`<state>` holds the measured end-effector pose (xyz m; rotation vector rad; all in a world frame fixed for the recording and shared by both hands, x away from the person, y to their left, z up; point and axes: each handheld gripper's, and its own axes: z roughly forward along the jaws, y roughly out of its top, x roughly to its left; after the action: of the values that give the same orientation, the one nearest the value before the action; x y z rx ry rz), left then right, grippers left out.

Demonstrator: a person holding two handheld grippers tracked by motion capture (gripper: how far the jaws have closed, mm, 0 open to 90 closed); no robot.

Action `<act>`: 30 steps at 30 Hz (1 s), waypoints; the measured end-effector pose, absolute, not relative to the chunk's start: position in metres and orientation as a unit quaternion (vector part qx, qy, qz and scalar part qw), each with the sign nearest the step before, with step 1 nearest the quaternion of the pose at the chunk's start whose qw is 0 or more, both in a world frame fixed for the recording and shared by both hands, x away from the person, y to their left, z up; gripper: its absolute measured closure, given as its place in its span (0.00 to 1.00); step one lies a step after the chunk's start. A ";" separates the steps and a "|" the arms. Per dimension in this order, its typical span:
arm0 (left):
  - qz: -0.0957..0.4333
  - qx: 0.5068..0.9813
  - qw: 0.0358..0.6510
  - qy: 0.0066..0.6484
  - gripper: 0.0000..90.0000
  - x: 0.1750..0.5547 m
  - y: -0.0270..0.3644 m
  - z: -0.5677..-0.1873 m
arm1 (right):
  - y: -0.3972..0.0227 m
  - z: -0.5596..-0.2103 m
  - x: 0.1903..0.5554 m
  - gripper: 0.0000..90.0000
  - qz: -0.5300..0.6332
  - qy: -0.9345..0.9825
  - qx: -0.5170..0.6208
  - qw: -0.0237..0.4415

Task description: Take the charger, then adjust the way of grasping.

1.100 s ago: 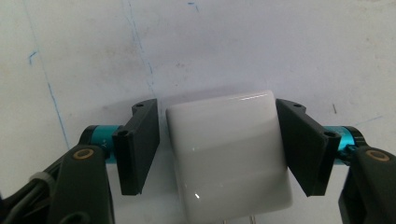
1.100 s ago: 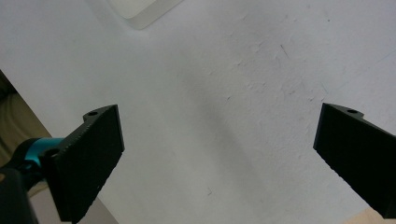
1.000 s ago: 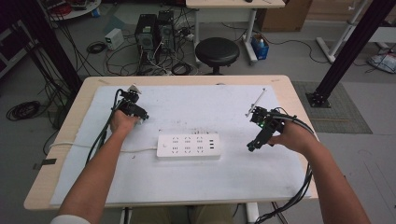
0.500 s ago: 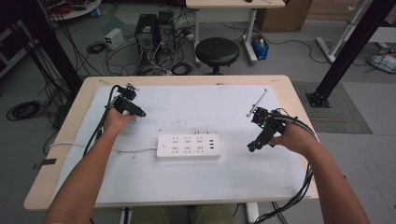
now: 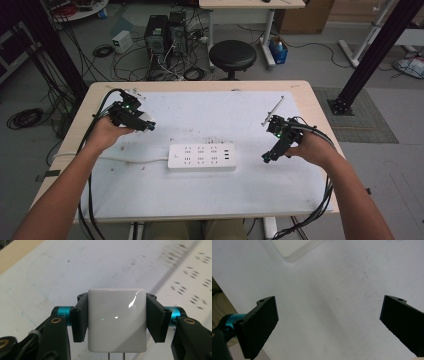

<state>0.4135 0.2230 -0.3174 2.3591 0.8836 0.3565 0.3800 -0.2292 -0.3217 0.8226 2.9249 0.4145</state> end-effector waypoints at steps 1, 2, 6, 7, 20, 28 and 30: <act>0.132 0.890 0.297 0.320 0.47 0.410 0.223 -0.314 | -0.228 -0.322 0.379 0.01 0.137 0.952 0.272 0.037; 0.132 0.890 0.297 0.320 0.47 0.410 0.223 -0.314 | -0.228 -0.322 0.379 0.01 0.137 0.952 0.272 0.037; 0.131 0.899 0.309 0.280 0.47 0.395 0.218 -0.307 | -0.227 -0.320 0.375 0.01 0.136 0.953 0.269 0.041; 0.130 0.902 0.309 0.270 0.47 0.392 0.217 -0.306 | -0.227 -0.320 0.374 0.01 0.135 0.952 0.273 0.042; 0.124 0.911 0.335 0.205 0.47 0.374 0.204 -0.294 | -0.228 -0.312 0.370 0.01 0.161 0.939 0.299 0.056; 0.130 0.915 0.344 0.166 0.47 0.369 0.193 -0.290 | -0.228 -0.303 0.368 0.01 0.227 0.915 0.333 0.035; 0.128 0.915 0.350 0.156 0.47 0.366 0.189 -0.290 | -0.228 -0.303 0.369 0.01 0.244 0.905 0.348 0.021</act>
<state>0.3663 0.1886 -0.2900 2.3692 0.4046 0.3307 0.3690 -0.2284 -0.3025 1.0789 2.8049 0.7577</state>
